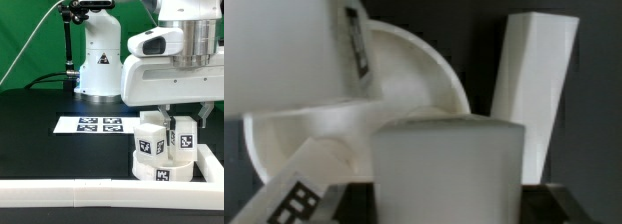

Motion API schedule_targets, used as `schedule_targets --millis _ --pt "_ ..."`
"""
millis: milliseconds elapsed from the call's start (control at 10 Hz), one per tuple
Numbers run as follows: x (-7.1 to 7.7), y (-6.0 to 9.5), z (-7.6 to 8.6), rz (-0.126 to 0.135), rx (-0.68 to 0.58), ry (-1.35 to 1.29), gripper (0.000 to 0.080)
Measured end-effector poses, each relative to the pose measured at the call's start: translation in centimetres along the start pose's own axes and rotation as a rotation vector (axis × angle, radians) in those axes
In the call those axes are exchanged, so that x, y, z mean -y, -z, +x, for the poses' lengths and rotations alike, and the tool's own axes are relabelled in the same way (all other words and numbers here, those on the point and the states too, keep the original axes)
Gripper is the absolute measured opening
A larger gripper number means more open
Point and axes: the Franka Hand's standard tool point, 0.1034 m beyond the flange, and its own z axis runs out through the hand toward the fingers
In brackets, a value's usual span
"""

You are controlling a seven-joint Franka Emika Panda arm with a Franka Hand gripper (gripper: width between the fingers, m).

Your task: Assemble stool

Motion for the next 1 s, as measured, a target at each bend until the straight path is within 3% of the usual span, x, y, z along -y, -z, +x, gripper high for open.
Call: schedule_targets --millis 400,700,800,1000 --pt "0.19 0.03 0.05 0.007 -0.003 -0.236 0.0338" --pt "-0.12 0.05 0.25 0.067 -0.010 -0.597 0.0338" --pt "-0.17 0.08 0.29 0.104 -0.012 -0.759 0.0338" --pt "0.00 0.09 0.34 0.140 -0.008 -1.001 0.0338"
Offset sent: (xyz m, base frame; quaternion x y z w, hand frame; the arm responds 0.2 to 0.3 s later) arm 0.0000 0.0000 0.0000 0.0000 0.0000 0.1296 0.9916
